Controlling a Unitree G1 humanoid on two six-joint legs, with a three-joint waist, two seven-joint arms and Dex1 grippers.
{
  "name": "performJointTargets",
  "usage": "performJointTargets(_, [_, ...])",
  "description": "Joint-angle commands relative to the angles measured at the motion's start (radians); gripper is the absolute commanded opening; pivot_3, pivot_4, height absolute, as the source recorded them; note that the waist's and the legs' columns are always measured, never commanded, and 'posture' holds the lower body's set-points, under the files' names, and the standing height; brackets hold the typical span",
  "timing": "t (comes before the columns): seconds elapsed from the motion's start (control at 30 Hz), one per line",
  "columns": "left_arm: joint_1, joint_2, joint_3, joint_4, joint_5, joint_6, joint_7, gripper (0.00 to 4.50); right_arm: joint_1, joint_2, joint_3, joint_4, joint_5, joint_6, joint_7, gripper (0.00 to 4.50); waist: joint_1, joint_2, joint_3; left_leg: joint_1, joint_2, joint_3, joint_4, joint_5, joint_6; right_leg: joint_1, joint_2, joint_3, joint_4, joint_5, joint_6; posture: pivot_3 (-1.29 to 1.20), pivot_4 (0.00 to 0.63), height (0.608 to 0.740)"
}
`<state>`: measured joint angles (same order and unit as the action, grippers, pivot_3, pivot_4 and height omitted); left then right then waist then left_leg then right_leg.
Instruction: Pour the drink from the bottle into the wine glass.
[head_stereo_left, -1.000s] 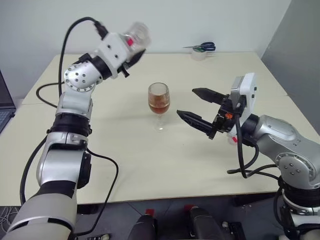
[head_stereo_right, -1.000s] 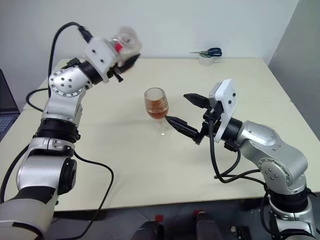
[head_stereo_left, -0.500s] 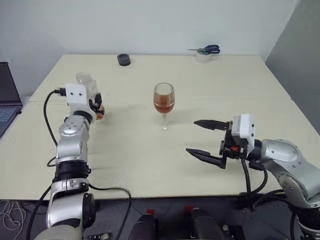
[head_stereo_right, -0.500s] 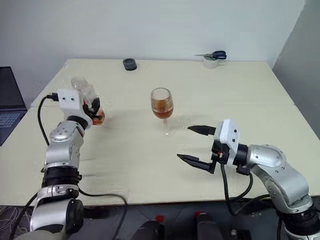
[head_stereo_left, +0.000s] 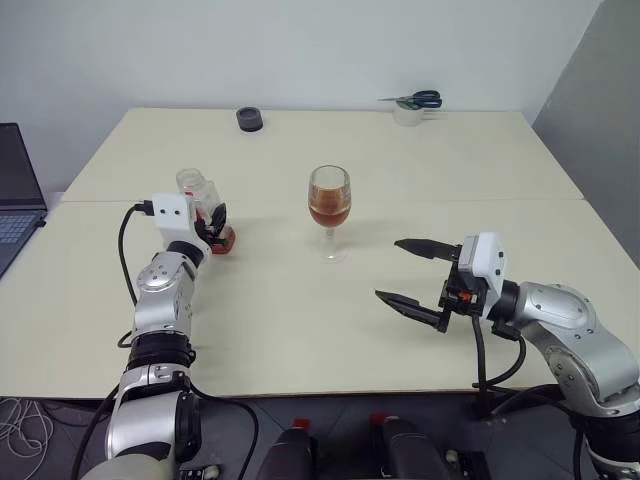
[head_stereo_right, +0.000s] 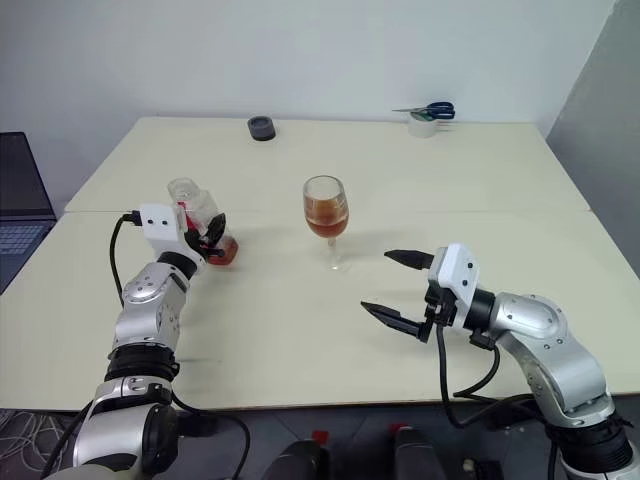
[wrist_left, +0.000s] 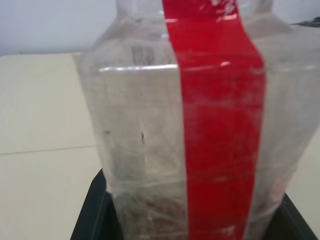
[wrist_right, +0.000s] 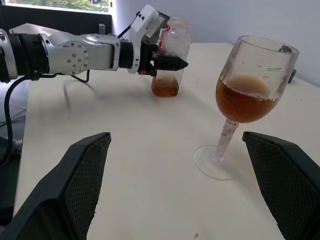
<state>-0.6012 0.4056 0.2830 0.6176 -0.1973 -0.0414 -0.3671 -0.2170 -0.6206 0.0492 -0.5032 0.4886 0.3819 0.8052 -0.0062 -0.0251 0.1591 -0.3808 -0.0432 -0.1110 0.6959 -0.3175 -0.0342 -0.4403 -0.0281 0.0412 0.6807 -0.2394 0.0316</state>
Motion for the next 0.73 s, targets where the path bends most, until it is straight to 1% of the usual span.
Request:
performJointTargets(0.03, [0.007, 0.0, 0.005, 0.032, -0.009, -0.046, -0.017, 1.68, -0.024, 0.007, 0.004, -0.014, -0.01, -0.002, -0.007, 4.5, 0.0, 0.0, 0.0, 0.0, 0.0, 0.0, 0.0, 0.0, 0.0, 0.0, 0.0, 0.0, 0.0, 0.0, 0.0, 0.0, 0.15, 0.74])
performJointTargets(0.07, [0.014, -0.001, 0.007, 0.036, -0.01, -0.05, -0.013, 1.68, -0.026, 0.009, 0.005, -0.013, -0.01, 0.0, -0.009, 4.5, 0.0, 0.0, 0.0, 0.0, 0.0, 0.0, 0.0, 0.0, 0.0, 0.0, 0.0, 0.0, 0.0, 0.0, 0.0, 0.0, 0.15, 0.74])
performJointTargets(0.1, [0.018, -0.002, 0.009, 0.039, -0.011, -0.053, -0.011, 2.38, -0.027, 0.01, 0.006, -0.013, -0.01, 0.0, -0.009, 4.5, 0.0, 0.0, 0.0, 0.0, 0.0, 0.0, 0.0, 0.0, 0.0, 0.0, 0.0, 0.0, 0.0, 0.0, 0.0, 0.0, 0.15, 0.74])
performJointTargets(0.17, [0.041, -0.004, 0.011, 0.016, -0.02, -0.042, -0.012, 2.89, -0.033, 0.016, 0.004, -0.015, -0.002, 0.016, -0.019, 4.5, -0.001, 0.001, -0.001, 0.001, 0.0, 0.0, 0.0, 0.0, 0.0, 0.0, 0.0, 0.0, 0.0, 0.0, 0.0, 0.0, 0.15, 0.74])
performJointTargets(0.3, [0.121, -0.018, 0.004, -0.089, -0.026, 0.008, 0.012, 4.14, -0.031, 0.012, -0.001, -0.027, 0.008, 0.032, -0.021, 4.5, -0.003, 0.001, -0.001, 0.001, 0.0, 0.0, -0.001, 0.0, 0.0, 0.0, 0.0, 0.0, 0.0, 0.0, 0.0, 0.0, 0.15, 0.74])
performJointTargets(0.33, [0.132, -0.021, 0.003, -0.108, -0.026, 0.018, 0.017, 4.34, -0.028, 0.01, -0.001, -0.03, 0.007, 0.033, -0.021, 4.5, -0.003, 0.001, -0.001, 0.001, 0.0, 0.0, -0.001, 0.0, 0.0, 0.0, 0.0, 0.0, 0.0, 0.0, 0.0, 0.0, 0.15, 0.74])
performJointTargets(0.37, [0.15, -0.026, 0.0, -0.134, -0.027, 0.033, 0.024, 4.46, -0.024, 0.01, -0.001, -0.033, 0.006, 0.035, -0.024, 4.5, -0.002, 0.001, -0.001, 0.001, 0.0, 0.0, -0.001, 0.0, 0.0, 0.0, 0.0, 0.0, 0.0, 0.0, 0.0, 0.0, 0.15, 0.74])
performJointTargets(0.5, [0.304, -0.065, -0.014, -0.337, -0.033, 0.132, 0.062, 4.46, 0.027, 0.017, -0.015, -0.067, 0.005, 0.064, -0.07, 4.5, -0.001, 0.001, -0.002, 0.001, 0.0, 0.0, -0.001, 0.0, 0.0, 0.001, 0.0, 0.001, 0.0, 0.0, 0.0, 0.0, 0.15, 0.74])
performJointTargets(0.57, [0.393, -0.081, -0.011, -0.463, -0.046, 0.197, 0.083, 4.46, 0.082, 0.03, -0.04, -0.101, -0.005, 0.111, -0.152, 4.5, 0.0, 0.001, -0.002, 0.001, 0.0, 0.001, -0.001, 0.0, 0.0, 0.0, -0.001, 0.002, -0.001, 0.0, 0.0, 0.0, 0.15, 0.74])
performJointTargets(0.63, [0.479, -0.093, -0.012, -0.587, -0.054, 0.268, 0.103, 4.46, 0.141, 0.057, -0.056, -0.127, -0.085, 0.144, -0.284, 4.5, 0.001, 0.001, -0.003, 0.0, 0.001, 0.0, -0.001, 0.0, 0.0, 0.0, 0.0, 0.002, -0.001, 0.0, 0.0, 0.0, 0.15, 0.74])
performJointTargets(0.73, [0.577, -0.09, -0.051, -0.728, -0.018, 0.355, 0.128, 4.46, 0.191, 0.147, -0.088, -0.158, -0.153, 0.222, -0.478, 4.5, 0.002, 0.002, -0.003, 0.001, 0.001, 0.0, -0.001, 0.0, 0.0, 0.001, 0.0, 0.003, 0.0, 0.0, 0.0, 0.0, 0.15, 0.74])
